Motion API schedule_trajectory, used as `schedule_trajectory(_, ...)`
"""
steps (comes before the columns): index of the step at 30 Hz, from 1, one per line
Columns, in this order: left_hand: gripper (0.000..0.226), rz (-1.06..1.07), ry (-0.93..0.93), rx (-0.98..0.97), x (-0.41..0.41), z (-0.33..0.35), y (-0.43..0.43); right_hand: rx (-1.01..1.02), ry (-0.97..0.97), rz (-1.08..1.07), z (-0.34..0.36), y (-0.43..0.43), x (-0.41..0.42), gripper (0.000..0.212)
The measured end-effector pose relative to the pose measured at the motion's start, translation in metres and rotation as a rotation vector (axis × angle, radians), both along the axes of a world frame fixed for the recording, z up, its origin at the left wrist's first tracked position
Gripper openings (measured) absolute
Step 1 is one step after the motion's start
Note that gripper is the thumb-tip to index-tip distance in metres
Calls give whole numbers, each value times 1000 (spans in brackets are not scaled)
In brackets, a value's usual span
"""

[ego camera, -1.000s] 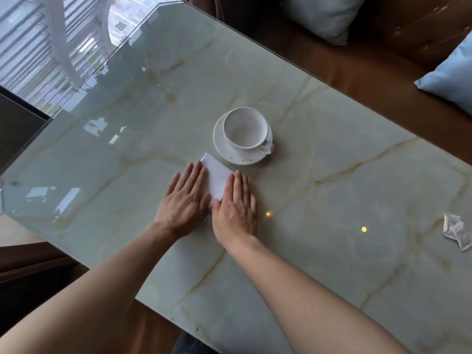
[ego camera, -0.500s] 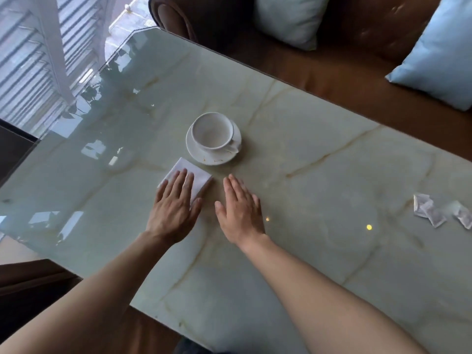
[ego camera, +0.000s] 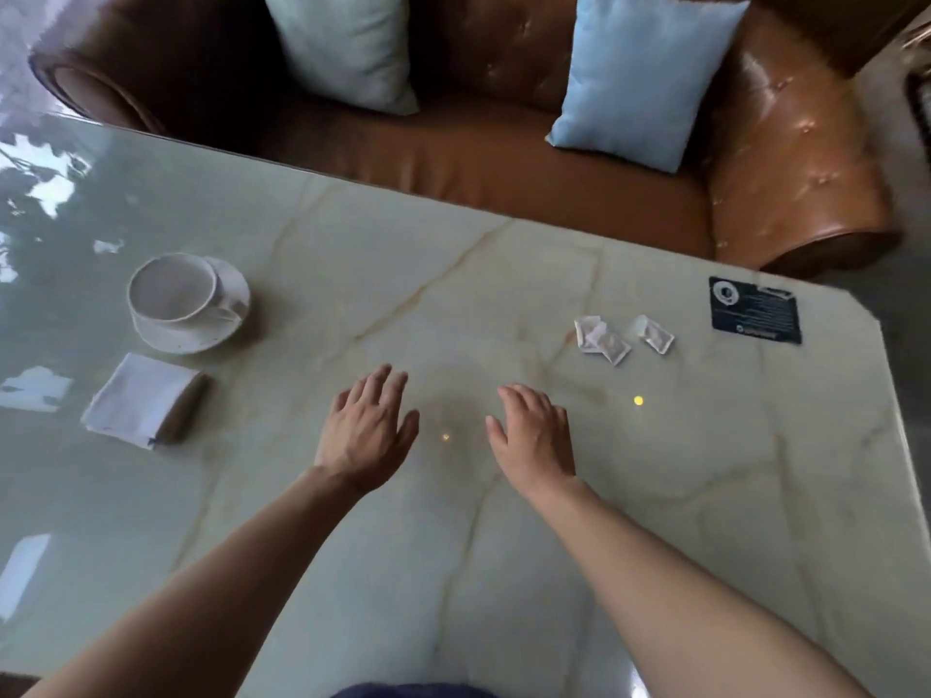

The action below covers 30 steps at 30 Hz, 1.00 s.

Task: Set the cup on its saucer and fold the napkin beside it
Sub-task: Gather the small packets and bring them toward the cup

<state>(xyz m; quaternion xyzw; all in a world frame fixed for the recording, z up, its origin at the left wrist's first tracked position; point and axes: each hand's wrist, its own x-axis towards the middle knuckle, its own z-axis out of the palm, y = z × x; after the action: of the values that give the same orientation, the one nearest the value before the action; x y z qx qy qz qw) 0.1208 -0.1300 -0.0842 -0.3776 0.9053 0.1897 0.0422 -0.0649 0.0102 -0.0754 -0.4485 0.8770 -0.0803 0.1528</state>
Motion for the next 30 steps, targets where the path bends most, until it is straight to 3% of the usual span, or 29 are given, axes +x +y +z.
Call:
schedule_trajectory(9, 57, -187, 33, -1, -130, 1, 40, 20, 50, -142, -2, 71, -125, 38)
schedule_trajectory(22, 42, -374, -15, 21, -265, -26, 40, -11, -16, -82, -18, 41, -213, 15)
schedule_trajectory(30, 64, -370, 5, 20, -285, -36, 47, 1, -82, -47, -32, 21, -225, 28)
